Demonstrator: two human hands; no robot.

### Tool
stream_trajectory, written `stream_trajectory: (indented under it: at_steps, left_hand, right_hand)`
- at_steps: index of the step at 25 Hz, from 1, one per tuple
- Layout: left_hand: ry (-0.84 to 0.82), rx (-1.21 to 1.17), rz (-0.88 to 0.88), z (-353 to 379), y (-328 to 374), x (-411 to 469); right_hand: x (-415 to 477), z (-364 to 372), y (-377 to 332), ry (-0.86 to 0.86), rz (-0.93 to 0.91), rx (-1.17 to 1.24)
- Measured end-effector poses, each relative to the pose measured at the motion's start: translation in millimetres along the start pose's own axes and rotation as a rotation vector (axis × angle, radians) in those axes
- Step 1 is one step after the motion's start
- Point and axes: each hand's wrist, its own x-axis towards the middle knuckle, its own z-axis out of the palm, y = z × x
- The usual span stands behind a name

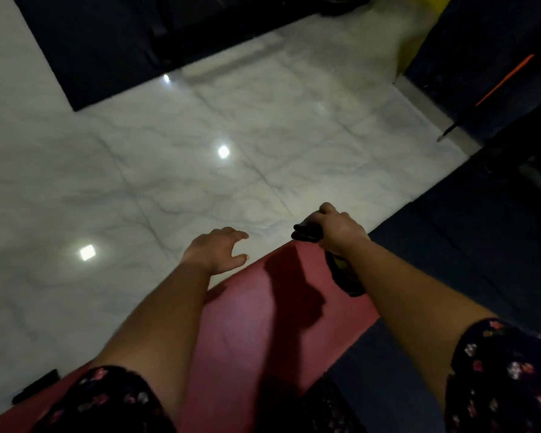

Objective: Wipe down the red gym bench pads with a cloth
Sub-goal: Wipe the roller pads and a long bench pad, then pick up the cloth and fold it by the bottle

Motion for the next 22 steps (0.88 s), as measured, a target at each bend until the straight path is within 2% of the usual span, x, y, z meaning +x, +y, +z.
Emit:
stream_trajectory:
  at_steps: [4,8,12,17,22]
  left_hand:
    - [0.074,-0.005,0.020,-40,28,-71]
    - [0.007,-0.057,0.032,-50,52,-126]
    - [-0.004,0.010,0.058,-64,68,-163]
    - [-0.030,0.015,0.110,-92,103,-164]
    - [-0.018,0.071,0.156,-120,151,-128]
  right_hand:
    - [-72,-29,-34,0.076,-0.010,0.053]
    - [-137,-32,-46,0.125,0.028,0.100]
    - [-182,-49,-58,0.155,0.081,0.147]
    - [-224,-50,-29,0.083,0.193,0.102]
    - [-244,-60,26,0.061,0.288,0.102]
